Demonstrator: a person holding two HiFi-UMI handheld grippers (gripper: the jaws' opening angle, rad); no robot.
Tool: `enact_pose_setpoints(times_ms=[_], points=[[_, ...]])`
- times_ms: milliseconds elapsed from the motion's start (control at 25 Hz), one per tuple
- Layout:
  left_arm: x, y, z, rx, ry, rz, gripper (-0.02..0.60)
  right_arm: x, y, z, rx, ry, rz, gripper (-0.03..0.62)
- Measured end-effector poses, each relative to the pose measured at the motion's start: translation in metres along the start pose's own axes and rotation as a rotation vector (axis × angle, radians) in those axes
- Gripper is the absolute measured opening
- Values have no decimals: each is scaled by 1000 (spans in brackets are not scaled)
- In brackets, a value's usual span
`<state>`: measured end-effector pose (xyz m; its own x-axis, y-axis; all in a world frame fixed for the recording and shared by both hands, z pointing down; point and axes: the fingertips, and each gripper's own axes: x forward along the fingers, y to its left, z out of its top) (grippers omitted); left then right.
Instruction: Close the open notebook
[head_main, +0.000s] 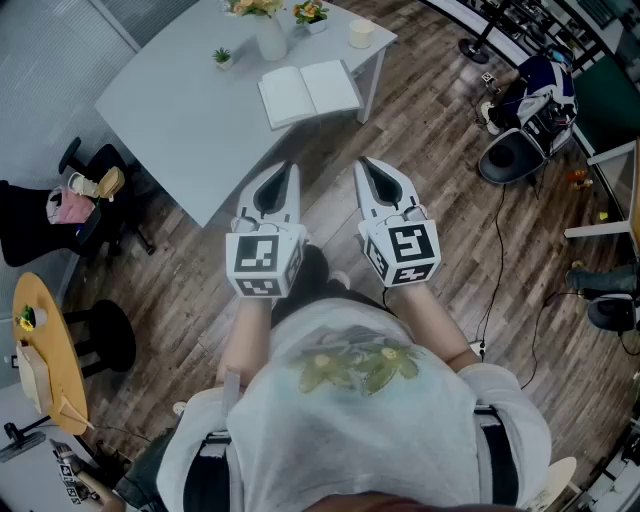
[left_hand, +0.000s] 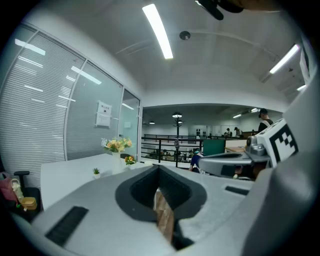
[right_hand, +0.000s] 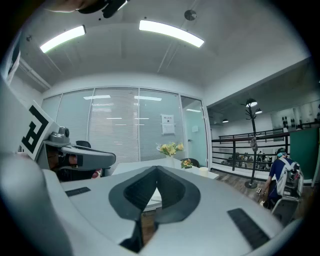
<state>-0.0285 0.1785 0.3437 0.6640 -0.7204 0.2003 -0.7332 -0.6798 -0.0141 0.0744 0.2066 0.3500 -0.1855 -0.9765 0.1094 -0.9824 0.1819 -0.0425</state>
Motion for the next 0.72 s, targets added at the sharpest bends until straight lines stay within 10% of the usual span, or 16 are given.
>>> enact_pose_setpoints(times_ms=[720], points=[[37,24,-3,-21,25,-43,3,41,-16,-7,108,6,27,20]])
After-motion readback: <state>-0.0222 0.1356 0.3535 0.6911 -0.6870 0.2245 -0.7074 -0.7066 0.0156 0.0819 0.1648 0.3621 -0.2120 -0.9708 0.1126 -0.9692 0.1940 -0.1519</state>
